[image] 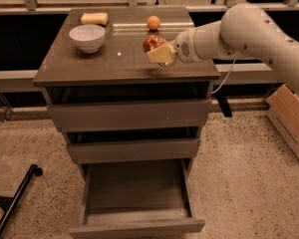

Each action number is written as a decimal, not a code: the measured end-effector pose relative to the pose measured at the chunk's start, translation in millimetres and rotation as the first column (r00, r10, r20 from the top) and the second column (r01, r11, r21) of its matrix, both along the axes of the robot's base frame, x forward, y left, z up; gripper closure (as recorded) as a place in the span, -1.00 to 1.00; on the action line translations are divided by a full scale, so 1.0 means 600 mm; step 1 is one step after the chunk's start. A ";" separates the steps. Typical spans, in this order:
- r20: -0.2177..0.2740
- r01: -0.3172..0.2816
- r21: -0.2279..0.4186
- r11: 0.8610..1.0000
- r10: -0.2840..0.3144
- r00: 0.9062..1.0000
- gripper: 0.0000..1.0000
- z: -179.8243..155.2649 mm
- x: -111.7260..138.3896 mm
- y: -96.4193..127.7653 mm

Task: Place coke can into bottom drawer

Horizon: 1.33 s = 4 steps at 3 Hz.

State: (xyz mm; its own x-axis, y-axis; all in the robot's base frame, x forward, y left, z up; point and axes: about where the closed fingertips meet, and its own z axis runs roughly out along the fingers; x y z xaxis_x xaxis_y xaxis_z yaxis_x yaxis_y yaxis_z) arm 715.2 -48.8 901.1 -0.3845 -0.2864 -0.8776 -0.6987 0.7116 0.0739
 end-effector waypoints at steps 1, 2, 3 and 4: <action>-0.014 -0.159 -0.015 0.987 0.159 0.987 1.00 0.002 -0.162 0.004; -0.073 -0.163 -0.040 0.986 0.160 0.984 1.00 -0.020 -0.287 -0.044; -0.106 -0.139 -0.044 0.989 0.134 0.985 1.00 -0.045 -0.310 -0.068; -0.106 -0.139 -0.044 0.989 0.134 0.985 1.00 -0.045 -0.310 -0.068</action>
Offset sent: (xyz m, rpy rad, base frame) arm -0.2789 -0.0661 -0.0432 -0.0002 0.2963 0.0657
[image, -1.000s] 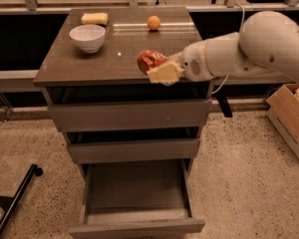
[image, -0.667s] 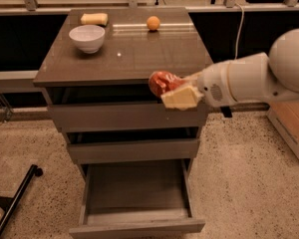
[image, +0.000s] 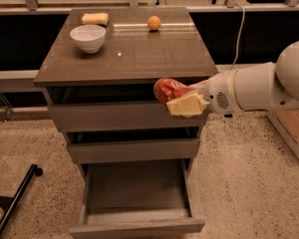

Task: Place coke can into bottom drawer

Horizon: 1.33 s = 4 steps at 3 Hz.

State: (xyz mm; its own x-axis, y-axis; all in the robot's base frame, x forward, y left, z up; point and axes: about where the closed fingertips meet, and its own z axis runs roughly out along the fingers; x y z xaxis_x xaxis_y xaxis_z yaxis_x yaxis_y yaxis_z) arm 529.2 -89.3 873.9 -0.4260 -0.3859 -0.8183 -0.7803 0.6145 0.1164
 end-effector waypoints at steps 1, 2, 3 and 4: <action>-0.019 -0.041 -0.005 0.999 0.041 0.999 1.00 -0.058 0.007 0.010; -0.124 -0.039 0.036 0.999 0.044 0.991 1.00 -0.178 0.003 0.010; -0.254 -0.036 0.070 0.997 0.053 0.966 1.00 -0.319 -0.017 0.005; -0.362 0.044 0.169 0.985 0.020 0.932 1.00 -0.479 -0.038 0.018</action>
Offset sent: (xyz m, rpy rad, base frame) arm -0.0066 0.0022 -0.2313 0.1011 0.3260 0.0320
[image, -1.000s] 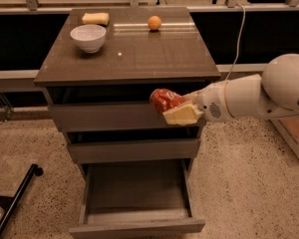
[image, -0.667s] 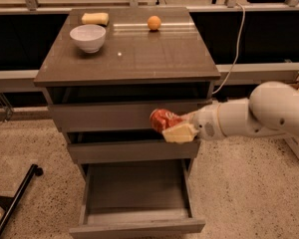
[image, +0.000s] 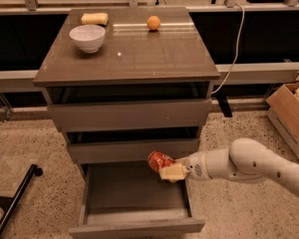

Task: Place coke can into bottom drawer

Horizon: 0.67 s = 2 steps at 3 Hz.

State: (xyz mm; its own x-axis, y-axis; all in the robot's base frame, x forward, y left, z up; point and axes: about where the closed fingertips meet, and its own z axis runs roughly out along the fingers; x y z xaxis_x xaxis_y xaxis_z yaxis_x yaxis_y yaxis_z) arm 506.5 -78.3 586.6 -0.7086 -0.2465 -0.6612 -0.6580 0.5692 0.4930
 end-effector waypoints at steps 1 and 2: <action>0.002 -0.011 -0.003 1.000 0.011 1.000 1.00 0.006 -0.001 0.003; -0.023 -0.067 0.011 0.998 0.067 0.997 1.00 -0.043 0.005 0.032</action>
Offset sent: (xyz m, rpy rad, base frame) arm 0.0038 0.0465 -0.0887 0.0612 0.1052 0.1383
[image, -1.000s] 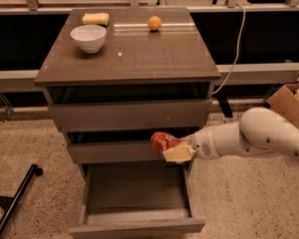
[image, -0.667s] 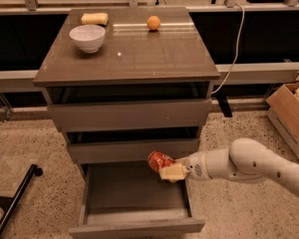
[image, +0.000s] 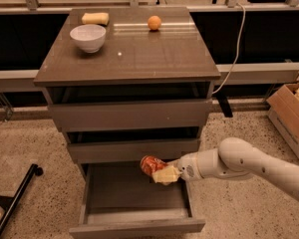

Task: Place coke can into bottom drawer

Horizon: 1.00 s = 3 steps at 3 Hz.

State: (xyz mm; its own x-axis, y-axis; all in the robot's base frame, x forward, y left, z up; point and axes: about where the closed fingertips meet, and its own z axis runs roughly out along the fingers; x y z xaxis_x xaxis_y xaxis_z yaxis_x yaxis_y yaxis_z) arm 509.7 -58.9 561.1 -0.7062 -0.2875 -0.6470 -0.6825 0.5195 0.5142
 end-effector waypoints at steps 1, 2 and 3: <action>-0.082 -0.058 0.058 0.997 0.063 0.995 1.00 -0.121 0.019 0.028; -0.137 -0.088 0.082 0.993 0.098 0.986 1.00 -0.206 0.040 0.042; -0.141 -0.083 0.088 0.993 0.095 0.986 1.00 -0.213 0.044 0.044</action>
Offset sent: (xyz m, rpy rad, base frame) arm 0.0404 0.0300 -0.1779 0.0949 0.1995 0.1230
